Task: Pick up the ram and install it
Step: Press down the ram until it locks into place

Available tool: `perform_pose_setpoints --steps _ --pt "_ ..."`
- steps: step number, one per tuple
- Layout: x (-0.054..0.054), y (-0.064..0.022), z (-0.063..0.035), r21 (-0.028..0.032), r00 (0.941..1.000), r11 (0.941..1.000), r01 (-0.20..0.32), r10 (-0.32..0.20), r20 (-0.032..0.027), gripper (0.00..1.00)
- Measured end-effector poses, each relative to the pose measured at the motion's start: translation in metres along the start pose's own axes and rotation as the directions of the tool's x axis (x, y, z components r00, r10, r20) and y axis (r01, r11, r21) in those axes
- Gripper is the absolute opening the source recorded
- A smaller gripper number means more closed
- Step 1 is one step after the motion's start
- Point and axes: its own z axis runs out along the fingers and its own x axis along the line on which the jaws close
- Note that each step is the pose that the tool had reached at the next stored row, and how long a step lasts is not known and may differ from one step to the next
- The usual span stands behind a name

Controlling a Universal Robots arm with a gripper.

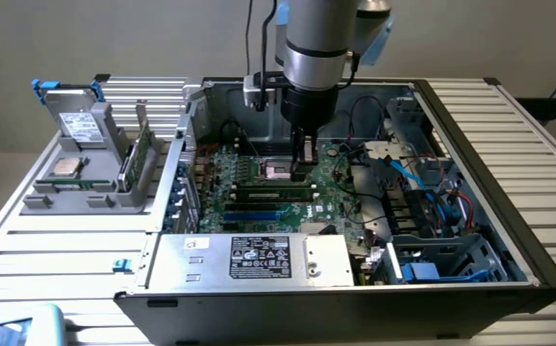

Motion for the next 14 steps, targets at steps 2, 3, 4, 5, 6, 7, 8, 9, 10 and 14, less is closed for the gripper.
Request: perform_pose_setpoints --steps 2,3,4,5,6,7,8,9,10,14 --pt "0.000 0.0000 0.0000 0.0000 1.0000 1.0000 0.000 0.000 0.0000 0.23" --pt "0.000 0.0000 0.0000 0.0000 1.0000 1.0000 0.000 0.000 0.0001 0.21" --pt "0.000 0.0000 0.0000 0.0000 1.0000 1.0000 0.000 0.000 0.0000 0.15" --pt "0.000 0.0000 0.0000 0.0000 1.0000 1.0000 0.000 0.000 0.0000 0.15" --pt "0.000 0.0000 0.0000 0.0000 1.0000 1.0000 0.000 0.000 0.0000 0.11" --pt "0.000 0.0000 0.0002 0.0000 1.0000 1.0000 0.000 0.000 -0.0002 0.11" --pt "0.000 -0.0002 0.0014 0.0001 1.0000 1.0000 0.000 0.000 -0.0002 0.11" --pt "0.000 -0.0006 0.0030 0.0003 1.0000 1.0000 0.000 0.000 -0.0001 0.11" --pt "0.000 -0.0016 0.0048 0.0005 1.0000 1.0000 0.000 0.000 0.0000 0.11" --pt "0.000 -0.0050 0.0115 0.0008 1.0000 1.0000 -0.003 0.003 0.0002 0.11"
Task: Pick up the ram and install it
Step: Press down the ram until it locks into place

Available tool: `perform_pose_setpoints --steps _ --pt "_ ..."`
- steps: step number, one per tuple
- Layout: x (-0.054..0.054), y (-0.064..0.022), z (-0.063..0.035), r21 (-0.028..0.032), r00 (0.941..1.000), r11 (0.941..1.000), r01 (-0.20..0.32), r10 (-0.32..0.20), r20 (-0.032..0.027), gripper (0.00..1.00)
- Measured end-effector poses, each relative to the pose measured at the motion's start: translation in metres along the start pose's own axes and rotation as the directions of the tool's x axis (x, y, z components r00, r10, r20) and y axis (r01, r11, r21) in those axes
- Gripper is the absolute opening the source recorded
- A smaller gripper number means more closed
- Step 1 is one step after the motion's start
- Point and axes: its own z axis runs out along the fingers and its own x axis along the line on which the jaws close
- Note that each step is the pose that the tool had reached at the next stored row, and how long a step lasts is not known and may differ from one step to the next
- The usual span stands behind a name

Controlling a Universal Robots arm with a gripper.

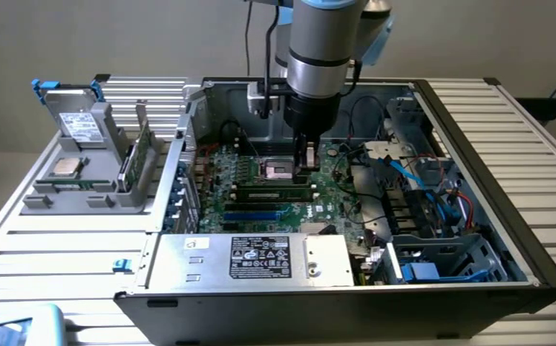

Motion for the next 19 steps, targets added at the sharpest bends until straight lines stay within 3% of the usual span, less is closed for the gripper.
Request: perform_pose_setpoints --steps 10,19 --pt "-0.003 0.0025 0.0098 0.0047 1.0000 1.0000 -0.002 0.002 -0.0014 0.11" --pt "-0.002 0.0033 0.0118 0.0157 1.0000 0.9999 -0.007 0.007 -0.0029 0.11"
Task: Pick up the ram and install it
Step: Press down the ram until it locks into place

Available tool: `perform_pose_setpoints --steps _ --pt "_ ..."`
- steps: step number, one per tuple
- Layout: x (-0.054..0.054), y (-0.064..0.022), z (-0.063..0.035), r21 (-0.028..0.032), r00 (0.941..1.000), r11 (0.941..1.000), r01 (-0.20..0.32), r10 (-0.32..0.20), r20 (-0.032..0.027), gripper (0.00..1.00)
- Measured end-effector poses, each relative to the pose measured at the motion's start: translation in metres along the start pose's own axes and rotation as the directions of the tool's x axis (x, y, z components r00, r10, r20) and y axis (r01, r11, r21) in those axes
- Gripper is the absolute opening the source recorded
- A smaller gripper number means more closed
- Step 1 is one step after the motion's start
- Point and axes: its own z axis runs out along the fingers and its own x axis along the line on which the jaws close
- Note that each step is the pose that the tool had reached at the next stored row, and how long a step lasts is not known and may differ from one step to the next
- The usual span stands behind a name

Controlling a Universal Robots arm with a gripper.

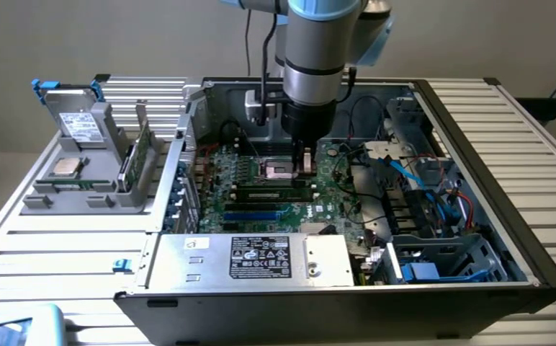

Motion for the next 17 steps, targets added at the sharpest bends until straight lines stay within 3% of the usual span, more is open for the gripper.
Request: perform_pose_setpoints --steps 13,17 --pt "-0.0001 0.0044 0.0046 0.0203 0.9999 0.9998 -0.009 0.009 -0.0059 0.11" --pt "-0.0002 0.0047 0.0067 0.0242 0.9999 0.9996 -0.012 0.012 -0.0085 0.11"
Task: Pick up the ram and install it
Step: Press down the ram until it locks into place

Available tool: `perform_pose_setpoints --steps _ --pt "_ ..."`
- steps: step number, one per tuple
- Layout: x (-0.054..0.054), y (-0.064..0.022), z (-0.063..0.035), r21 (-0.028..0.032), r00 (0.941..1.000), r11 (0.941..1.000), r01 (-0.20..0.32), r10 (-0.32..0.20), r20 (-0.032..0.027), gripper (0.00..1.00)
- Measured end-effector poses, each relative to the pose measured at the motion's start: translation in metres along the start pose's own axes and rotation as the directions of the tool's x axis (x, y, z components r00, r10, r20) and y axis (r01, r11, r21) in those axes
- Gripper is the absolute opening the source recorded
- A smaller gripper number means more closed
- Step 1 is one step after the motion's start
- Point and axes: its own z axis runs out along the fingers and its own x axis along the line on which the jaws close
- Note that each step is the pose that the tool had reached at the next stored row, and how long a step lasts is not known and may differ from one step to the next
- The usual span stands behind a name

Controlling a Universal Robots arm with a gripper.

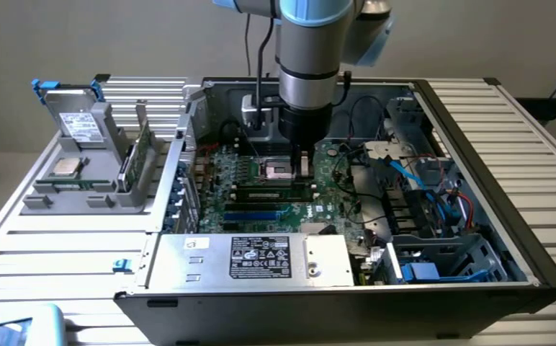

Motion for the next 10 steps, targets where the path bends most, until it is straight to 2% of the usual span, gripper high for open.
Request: perform_pose_setpoints --steps 10 --pt "0.0000 0.0015 0.0024 0.0045 1.0000 1.0000 -0.006 0.006 -0.0053 0.11"
